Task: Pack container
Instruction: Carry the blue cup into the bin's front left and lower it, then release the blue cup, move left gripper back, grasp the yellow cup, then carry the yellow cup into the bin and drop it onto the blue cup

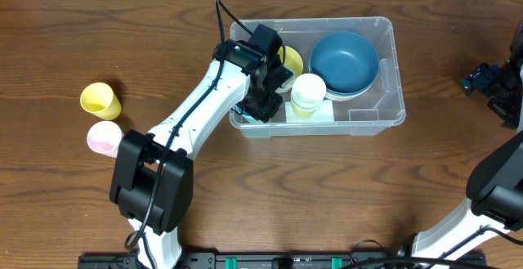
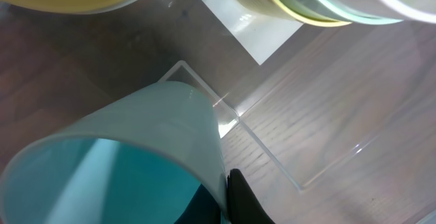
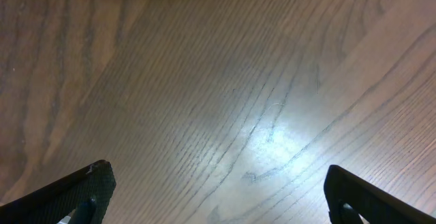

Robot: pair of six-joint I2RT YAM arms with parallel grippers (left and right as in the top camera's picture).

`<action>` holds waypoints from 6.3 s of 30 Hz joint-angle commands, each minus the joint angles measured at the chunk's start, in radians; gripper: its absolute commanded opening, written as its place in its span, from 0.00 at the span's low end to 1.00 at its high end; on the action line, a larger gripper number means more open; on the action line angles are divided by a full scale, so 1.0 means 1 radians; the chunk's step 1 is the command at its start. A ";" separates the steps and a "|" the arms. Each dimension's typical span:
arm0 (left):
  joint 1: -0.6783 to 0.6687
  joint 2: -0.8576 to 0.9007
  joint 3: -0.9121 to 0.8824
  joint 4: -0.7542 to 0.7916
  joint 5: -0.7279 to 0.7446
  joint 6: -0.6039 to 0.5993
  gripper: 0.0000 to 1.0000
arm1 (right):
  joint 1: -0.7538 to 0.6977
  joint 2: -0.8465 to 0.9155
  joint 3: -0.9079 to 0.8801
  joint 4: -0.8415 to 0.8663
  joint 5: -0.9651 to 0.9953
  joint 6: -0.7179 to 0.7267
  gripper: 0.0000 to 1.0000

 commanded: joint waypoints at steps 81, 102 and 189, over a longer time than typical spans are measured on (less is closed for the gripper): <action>0.815 0.200 0.206 -0.069 -0.218 -0.561 0.36 | 0.003 -0.005 -0.004 -0.001 0.014 0.018 0.99; 0.698 0.177 0.231 -0.071 -0.087 -0.391 0.06 | 0.003 -0.005 -0.004 -0.001 0.014 0.018 0.99; -0.133 -0.041 0.224 -0.211 -0.279 -0.137 0.42 | 0.001 -0.005 -0.004 -0.001 0.014 0.018 0.99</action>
